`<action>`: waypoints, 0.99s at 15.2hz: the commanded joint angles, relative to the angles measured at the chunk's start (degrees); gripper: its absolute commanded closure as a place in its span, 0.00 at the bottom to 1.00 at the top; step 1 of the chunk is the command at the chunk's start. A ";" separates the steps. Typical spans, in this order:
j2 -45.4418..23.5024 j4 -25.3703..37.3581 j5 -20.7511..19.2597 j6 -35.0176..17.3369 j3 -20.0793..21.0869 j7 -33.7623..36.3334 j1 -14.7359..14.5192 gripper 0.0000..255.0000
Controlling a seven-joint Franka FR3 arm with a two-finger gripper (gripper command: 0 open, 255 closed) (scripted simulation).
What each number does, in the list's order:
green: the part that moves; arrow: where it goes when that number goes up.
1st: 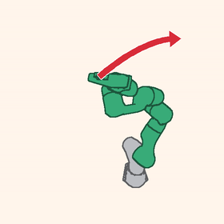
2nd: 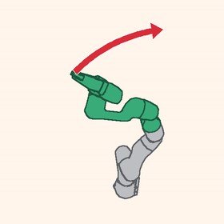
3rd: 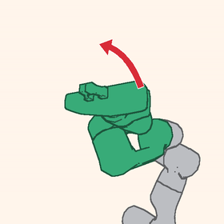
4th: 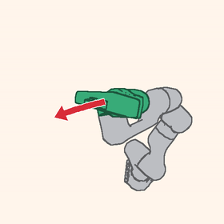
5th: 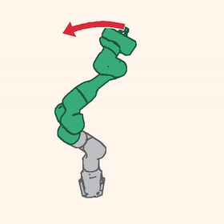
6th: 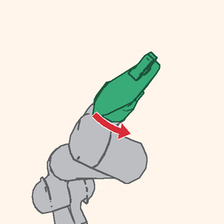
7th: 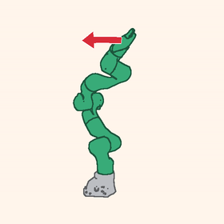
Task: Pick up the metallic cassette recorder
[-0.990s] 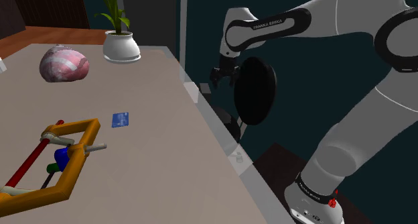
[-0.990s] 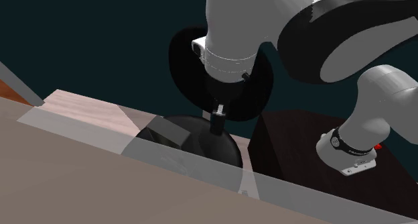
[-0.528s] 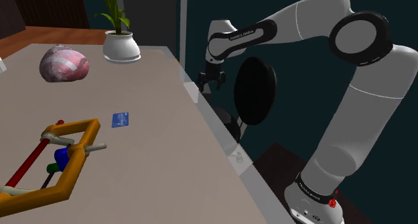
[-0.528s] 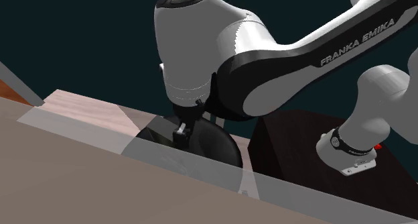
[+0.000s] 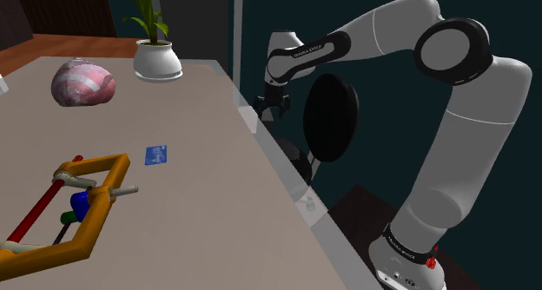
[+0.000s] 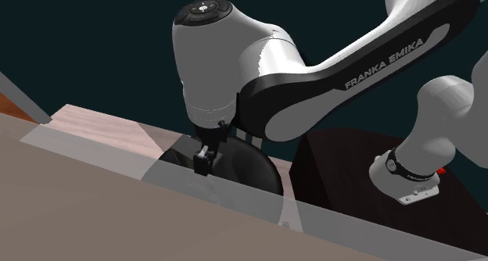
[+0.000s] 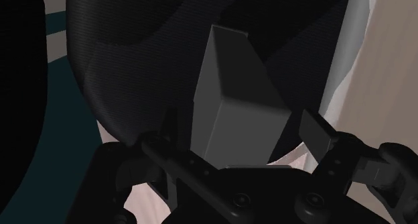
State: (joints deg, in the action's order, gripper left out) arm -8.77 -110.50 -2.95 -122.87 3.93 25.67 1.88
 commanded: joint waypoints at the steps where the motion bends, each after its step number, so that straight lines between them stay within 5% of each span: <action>1: -2.80 -1.11 0.01 -3.19 0.38 0.42 -0.45 0.00; 3: -2.80 -1.11 0.03 -3.19 0.31 0.41 -0.51 0.00; 4: -1.55 -2.49 0.14 -3.33 0.28 0.27 -0.42 1.00; 15: -2.15 -0.36 0.14 -1.80 0.30 0.31 -0.53 1.00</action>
State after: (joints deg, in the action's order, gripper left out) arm -9.89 -110.79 -2.84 -123.18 4.12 25.93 1.45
